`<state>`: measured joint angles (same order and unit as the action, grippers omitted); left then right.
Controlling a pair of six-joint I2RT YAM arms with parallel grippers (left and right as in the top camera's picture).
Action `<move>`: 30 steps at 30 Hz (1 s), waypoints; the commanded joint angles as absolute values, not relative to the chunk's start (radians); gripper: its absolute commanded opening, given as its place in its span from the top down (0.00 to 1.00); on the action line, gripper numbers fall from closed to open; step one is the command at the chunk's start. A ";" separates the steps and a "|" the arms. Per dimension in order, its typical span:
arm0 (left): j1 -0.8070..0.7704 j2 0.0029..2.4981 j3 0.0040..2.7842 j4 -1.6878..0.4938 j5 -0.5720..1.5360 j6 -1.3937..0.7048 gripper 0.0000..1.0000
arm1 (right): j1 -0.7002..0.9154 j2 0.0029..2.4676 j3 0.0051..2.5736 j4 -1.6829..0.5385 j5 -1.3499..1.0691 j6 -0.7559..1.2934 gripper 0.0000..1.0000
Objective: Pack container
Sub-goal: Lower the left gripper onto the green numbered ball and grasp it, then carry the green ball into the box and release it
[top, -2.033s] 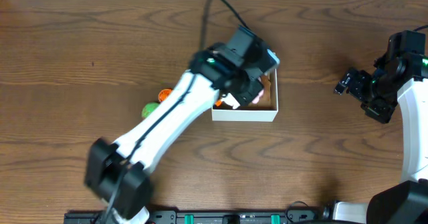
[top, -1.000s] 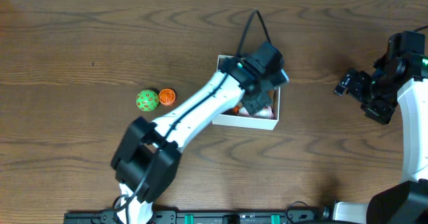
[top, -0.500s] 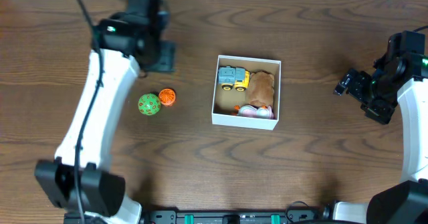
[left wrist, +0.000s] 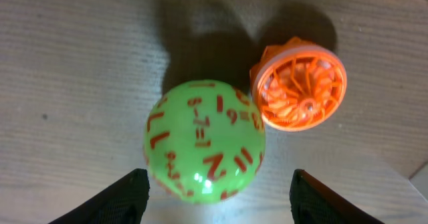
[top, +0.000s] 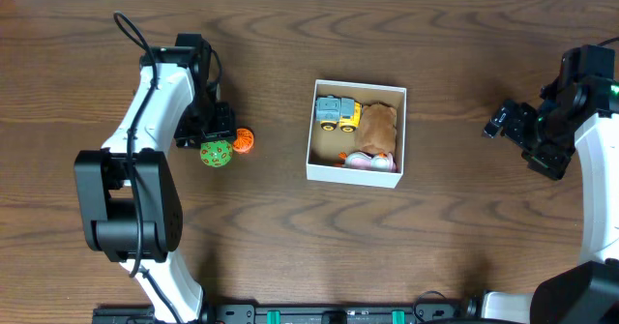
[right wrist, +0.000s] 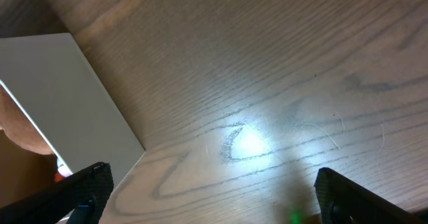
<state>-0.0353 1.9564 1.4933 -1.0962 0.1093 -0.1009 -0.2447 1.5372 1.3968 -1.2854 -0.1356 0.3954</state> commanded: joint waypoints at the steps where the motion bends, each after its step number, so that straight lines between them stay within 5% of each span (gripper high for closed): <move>1: -0.035 1.976 1.460 -1.069 0.112 -0.097 0.31 | -0.247 1.537 1.393 -1.288 -0.139 0.410 0.01; 14: -0.035 1.977 1.331 -0.956 0.060 -0.076 0.32 | -0.247 1.537 1.393 -1.289 -0.139 0.411 0.01; 19: -0.035 1.976 1.333 -0.964 0.060 -0.076 0.62 | -0.247 1.537 1.393 -1.296 -0.139 0.411 0.01; 30: -0.083 1.866 1.638 -1.276 0.158 -0.087 0.76 | -0.247 1.537 1.393 -1.295 -0.139 0.410 0.01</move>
